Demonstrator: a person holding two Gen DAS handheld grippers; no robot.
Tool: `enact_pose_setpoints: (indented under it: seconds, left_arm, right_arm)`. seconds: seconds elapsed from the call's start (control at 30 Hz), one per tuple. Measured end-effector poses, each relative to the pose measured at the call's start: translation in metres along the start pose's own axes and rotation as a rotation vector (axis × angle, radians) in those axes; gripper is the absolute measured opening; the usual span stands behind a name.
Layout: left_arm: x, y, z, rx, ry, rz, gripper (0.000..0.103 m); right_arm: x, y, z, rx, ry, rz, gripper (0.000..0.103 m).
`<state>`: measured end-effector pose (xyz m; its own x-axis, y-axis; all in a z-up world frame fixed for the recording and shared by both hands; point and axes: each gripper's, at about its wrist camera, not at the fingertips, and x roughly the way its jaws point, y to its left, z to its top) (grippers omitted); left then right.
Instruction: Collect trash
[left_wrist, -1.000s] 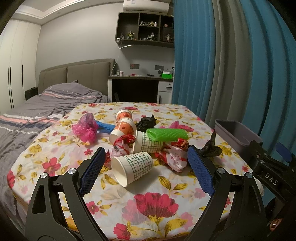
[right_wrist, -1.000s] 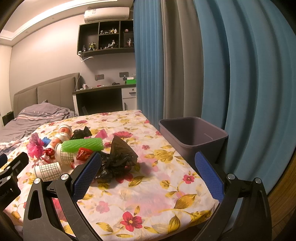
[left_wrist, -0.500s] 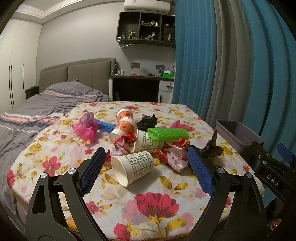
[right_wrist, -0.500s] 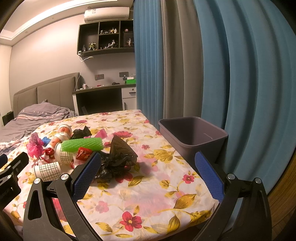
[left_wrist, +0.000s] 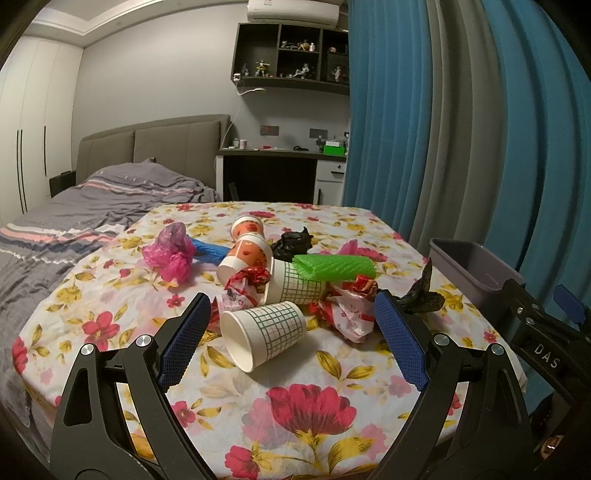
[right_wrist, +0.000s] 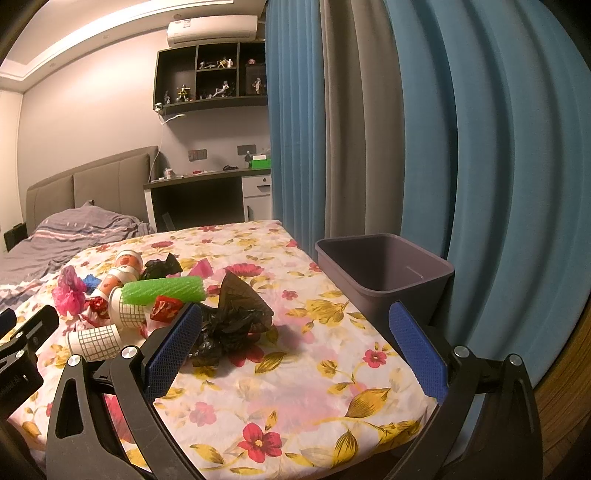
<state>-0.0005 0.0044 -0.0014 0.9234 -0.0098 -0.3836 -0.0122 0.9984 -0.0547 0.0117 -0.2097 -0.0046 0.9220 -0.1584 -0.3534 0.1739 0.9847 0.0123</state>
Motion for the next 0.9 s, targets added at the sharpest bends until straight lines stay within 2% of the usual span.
enact_pose_setpoints:
  seconds: [0.9]
  left_arm:
    - [0.0014, -0.0017, -0.0018, 0.000, 0.003, -0.002, 0.089]
  right_arm:
    - [0.0014, -0.0016, 0.0005, -0.001, 0.004, -0.004, 0.098]
